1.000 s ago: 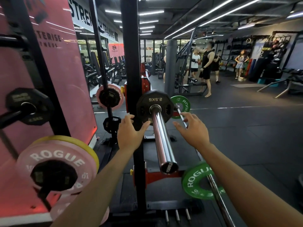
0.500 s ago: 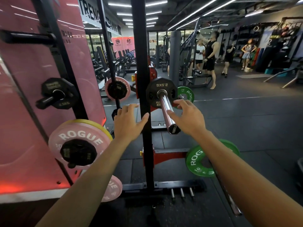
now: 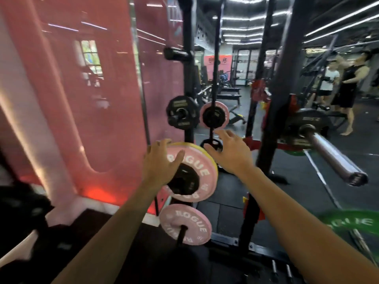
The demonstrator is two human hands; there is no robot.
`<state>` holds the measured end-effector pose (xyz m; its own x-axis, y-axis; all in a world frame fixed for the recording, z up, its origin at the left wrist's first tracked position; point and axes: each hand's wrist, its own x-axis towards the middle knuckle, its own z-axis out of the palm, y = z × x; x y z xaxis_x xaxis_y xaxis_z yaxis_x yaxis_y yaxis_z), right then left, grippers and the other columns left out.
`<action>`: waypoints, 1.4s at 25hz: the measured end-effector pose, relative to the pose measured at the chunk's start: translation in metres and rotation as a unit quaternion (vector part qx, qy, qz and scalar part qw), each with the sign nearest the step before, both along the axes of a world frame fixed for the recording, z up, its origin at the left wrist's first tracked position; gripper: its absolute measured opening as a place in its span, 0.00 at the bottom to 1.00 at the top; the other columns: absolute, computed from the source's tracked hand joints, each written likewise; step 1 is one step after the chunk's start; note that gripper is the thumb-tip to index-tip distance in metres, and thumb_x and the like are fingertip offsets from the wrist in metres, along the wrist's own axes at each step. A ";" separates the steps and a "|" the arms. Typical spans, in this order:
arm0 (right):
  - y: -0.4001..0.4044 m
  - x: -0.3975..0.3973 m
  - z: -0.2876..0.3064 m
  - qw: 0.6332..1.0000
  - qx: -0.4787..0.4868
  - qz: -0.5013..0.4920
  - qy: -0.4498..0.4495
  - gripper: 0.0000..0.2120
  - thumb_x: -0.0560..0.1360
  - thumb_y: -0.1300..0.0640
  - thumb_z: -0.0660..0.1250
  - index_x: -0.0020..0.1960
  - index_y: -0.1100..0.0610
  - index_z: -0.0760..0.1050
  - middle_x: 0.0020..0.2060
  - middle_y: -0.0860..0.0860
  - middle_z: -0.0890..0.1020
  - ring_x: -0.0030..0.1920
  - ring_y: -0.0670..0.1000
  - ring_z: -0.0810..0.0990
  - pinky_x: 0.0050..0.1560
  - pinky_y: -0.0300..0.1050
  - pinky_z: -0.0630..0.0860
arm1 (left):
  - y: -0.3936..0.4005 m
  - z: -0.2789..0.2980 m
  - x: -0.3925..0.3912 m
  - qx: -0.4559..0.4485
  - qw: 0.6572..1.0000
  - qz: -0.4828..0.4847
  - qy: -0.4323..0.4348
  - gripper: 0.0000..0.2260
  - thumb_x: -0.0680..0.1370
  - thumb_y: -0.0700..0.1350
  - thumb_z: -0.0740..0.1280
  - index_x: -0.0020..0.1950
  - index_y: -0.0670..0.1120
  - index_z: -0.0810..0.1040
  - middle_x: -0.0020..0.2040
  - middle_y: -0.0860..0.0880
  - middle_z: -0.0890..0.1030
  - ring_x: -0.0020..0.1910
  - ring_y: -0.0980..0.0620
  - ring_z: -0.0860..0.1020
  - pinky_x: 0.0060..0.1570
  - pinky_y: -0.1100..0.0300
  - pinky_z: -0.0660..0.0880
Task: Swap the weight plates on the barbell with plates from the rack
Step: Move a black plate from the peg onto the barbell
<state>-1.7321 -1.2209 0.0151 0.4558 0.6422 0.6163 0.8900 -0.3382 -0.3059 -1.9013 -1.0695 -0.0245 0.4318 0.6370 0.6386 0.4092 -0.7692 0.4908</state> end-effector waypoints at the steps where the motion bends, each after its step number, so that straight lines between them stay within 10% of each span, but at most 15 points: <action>1: 0.025 -0.018 -0.003 1.000 0.001 0.016 -0.004 0.28 0.74 0.36 0.64 0.67 0.51 0.70 0.60 0.54 0.76 0.59 0.59 0.76 0.50 0.52 0.74 | 0.018 -0.002 -0.023 -0.001 1.000 0.014 -0.001 0.27 0.73 0.65 0.62 0.64 0.49 0.74 0.58 0.44 0.76 0.58 0.40 0.73 0.57 0.47 0.70; 9: 0.133 -0.063 -0.010 0.999 0.023 0.031 0.013 0.25 0.74 0.34 0.61 0.66 0.45 0.68 0.58 0.51 0.77 0.57 0.56 0.78 0.45 0.47 0.71 | 0.105 -0.008 -0.078 -0.022 0.998 0.048 0.025 0.24 0.76 0.64 0.62 0.66 0.50 0.72 0.58 0.45 0.75 0.59 0.44 0.72 0.57 0.47 0.71; 35: 0.321 0.203 -0.017 0.984 0.032 -0.171 0.026 0.27 0.76 0.40 0.62 0.70 0.52 0.67 0.58 0.55 0.77 0.56 0.58 0.78 0.44 0.50 0.76 | 0.386 0.000 0.224 -0.009 0.995 -0.088 0.045 0.28 0.76 0.66 0.57 0.68 0.50 0.71 0.62 0.46 0.76 0.62 0.43 0.73 0.58 0.47 0.71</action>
